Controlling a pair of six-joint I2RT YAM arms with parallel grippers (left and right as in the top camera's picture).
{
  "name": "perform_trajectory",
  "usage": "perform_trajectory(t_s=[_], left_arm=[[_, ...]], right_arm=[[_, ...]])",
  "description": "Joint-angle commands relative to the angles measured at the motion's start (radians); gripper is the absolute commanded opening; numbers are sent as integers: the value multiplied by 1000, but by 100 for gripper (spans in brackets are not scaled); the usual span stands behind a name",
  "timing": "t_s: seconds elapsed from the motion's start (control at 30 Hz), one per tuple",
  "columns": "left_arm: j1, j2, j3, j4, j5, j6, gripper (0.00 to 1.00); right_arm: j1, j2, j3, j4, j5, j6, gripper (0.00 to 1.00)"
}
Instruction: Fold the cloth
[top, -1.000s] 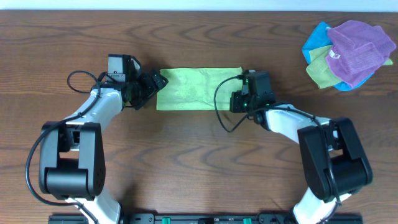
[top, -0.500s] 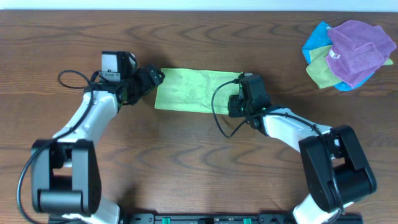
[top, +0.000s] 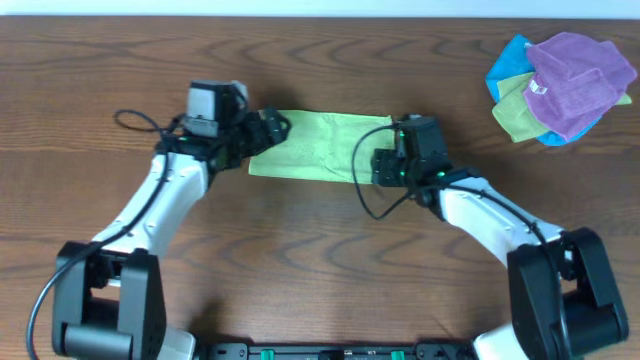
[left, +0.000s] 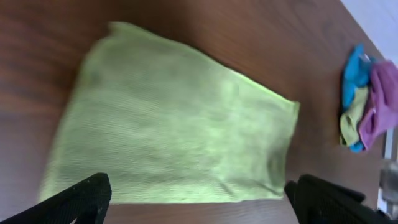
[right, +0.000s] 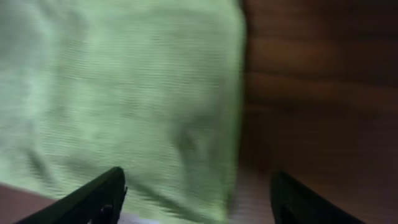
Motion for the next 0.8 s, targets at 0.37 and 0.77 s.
perform_trajectory(t_s=[0.37,0.77], left_arm=[[-33,251,48,132,1,43,95],[-33,284,62,121,2,44,95]], right_arm=[[-159,41,-7,108,-178,28,80],[-150,130,-7,110,-262,69,81]])
